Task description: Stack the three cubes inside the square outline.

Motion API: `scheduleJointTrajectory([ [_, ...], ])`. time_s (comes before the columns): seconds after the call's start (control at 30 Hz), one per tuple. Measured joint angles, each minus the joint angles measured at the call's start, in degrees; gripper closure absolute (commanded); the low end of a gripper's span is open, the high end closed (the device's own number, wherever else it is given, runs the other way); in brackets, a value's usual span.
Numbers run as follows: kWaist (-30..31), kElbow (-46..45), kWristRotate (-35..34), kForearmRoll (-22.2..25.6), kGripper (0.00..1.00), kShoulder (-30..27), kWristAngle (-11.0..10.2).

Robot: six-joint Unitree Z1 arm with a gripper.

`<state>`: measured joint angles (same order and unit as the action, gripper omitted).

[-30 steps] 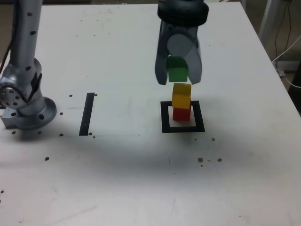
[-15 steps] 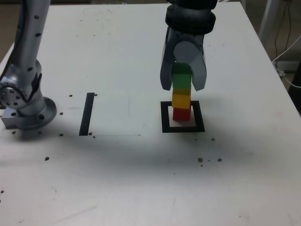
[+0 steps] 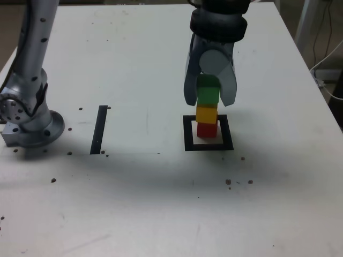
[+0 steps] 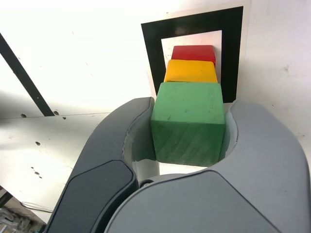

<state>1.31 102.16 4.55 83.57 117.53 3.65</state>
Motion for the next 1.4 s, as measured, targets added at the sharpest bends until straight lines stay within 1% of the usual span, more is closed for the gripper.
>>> scheduleJointTrajectory([
  [0.07, 0.07, -0.15, 0.00, -0.05, 0.71, 0.00, 0.10],
  [0.1, 0.10, -0.25, 0.00, -0.06, 0.69, 0.00, 0.15],
  [0.13, 0.12, -0.42, 0.00, -0.07, 0.66, 0.00, 0.23],
  [0.2, 0.17, -0.74, 0.11, -0.24, 0.52, 0.00, 0.49],
  [0.33, 0.36, -1.17, 0.99, -1.01, 0.14, 0.09, 1.26],
  [0.37, 0.39, -1.27, 1.18, -1.20, 0.10, 0.14, 1.37],
  [0.4, 0.41, -1.37, 1.36, -1.40, 0.08, 0.20, 1.49],
  [0.83, 0.45, -2.74, 1.47, -2.26, 0.03, 0.20, 1.70],
  [0.93, 0.45, -3.75, 1.47, -2.84, 0.01, -0.38, 1.38],
  [1.0, 0.45, -4.30, 1.41, -3.15, 0.01, -1.50, 0.53],
  [1.2, 0.45, -6.46, -0.20, -3.20, 0.00, -7.22, -3.46],
  [1.3, 0.45, -7.79, -0.94, -3.13, 0.00, -9.59, -4.46],
  [1.4, 0.45, -9.97, -1.51, -2.93, 0.00, -12.01, -4.99],
])
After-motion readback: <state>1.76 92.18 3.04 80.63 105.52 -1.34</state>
